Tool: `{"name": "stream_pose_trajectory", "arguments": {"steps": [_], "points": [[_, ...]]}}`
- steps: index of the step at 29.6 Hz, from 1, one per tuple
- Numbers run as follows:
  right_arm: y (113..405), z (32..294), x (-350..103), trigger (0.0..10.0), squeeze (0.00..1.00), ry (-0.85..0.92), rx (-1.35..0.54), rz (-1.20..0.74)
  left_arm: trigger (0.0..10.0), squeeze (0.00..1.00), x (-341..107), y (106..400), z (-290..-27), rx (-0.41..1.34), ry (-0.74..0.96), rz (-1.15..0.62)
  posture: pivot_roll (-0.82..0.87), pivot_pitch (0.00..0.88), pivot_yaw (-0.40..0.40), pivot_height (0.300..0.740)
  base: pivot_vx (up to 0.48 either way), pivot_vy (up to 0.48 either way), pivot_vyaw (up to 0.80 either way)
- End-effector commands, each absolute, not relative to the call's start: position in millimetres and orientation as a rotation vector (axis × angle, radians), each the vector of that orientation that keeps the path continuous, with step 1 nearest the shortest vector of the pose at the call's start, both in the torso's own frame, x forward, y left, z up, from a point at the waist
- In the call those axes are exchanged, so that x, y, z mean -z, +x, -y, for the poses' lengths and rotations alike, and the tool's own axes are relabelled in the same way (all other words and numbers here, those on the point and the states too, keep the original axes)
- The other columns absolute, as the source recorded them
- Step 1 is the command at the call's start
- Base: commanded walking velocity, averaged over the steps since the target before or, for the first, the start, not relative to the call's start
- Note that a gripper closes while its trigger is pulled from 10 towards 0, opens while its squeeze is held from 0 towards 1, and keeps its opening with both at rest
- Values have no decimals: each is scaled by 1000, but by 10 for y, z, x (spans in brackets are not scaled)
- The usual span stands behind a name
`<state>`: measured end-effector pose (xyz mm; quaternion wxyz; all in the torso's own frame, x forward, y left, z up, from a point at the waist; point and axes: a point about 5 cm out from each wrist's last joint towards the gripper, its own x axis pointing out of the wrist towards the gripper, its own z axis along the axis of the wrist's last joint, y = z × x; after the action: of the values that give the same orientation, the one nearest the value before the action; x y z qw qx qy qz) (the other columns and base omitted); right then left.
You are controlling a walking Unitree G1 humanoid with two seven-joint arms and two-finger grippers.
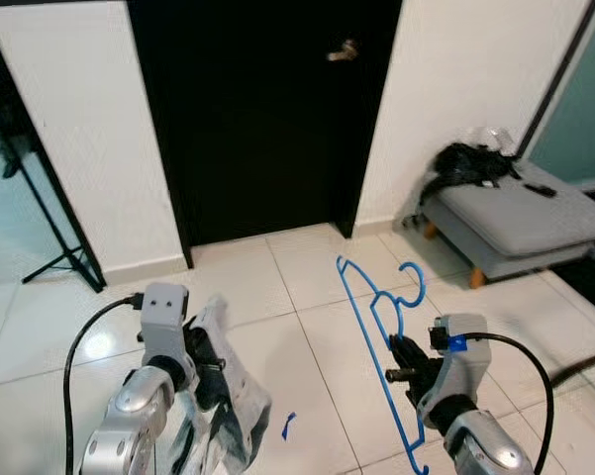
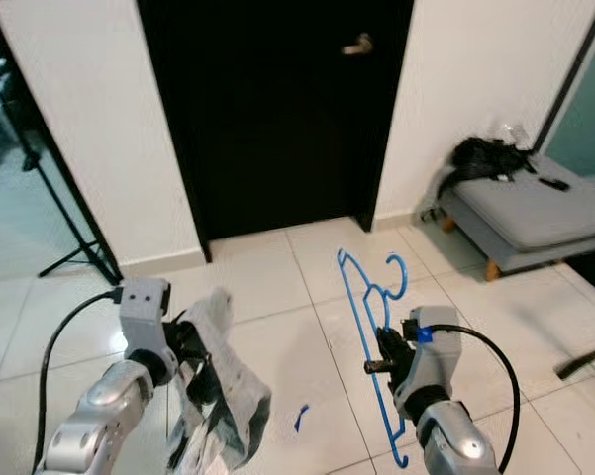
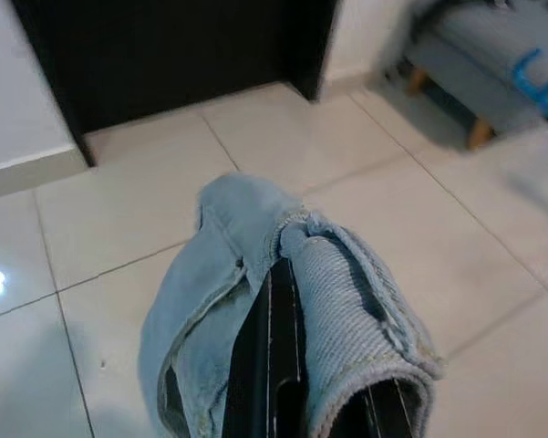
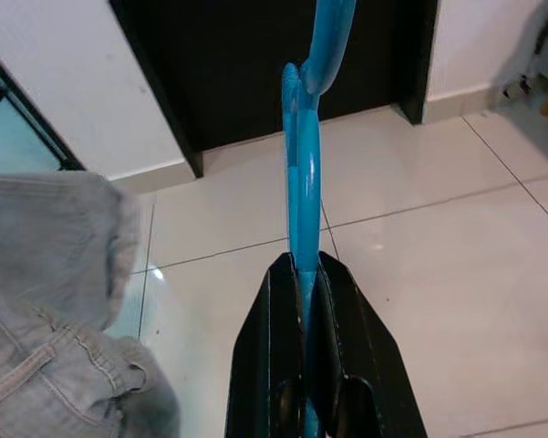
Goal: Hang hanger
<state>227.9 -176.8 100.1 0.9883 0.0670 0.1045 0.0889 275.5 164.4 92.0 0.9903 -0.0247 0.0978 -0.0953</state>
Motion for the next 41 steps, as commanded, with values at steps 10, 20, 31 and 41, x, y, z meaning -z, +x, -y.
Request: {"name": "stream_pose_trajectory", "arguments": {"steps": [10,20,31,41], "points": [[2308,1738,-984,10000,0,127,-216,-216,10000,0,-1151,3025,-1489,333,65,-118,-11,6,25,740,0,0,-800],[2354,1690,-1002,10000,0,146,-318,-223,10000,0,-1372,3300,-1435,322,97,-47,-7,0,5,740,0,0,-800],[2409,1809,-1280,10000,0,133,-433,-153,10000,0,-1795,3571,-1290,352,102,77,-17,0,3,740,0,0,-800],[1988,1981,-1929,10000,0,20,-849,-52,10000,0,-2030,3758,-1176,302,111,97,-41,0,15,740,0,0,-80]]}}
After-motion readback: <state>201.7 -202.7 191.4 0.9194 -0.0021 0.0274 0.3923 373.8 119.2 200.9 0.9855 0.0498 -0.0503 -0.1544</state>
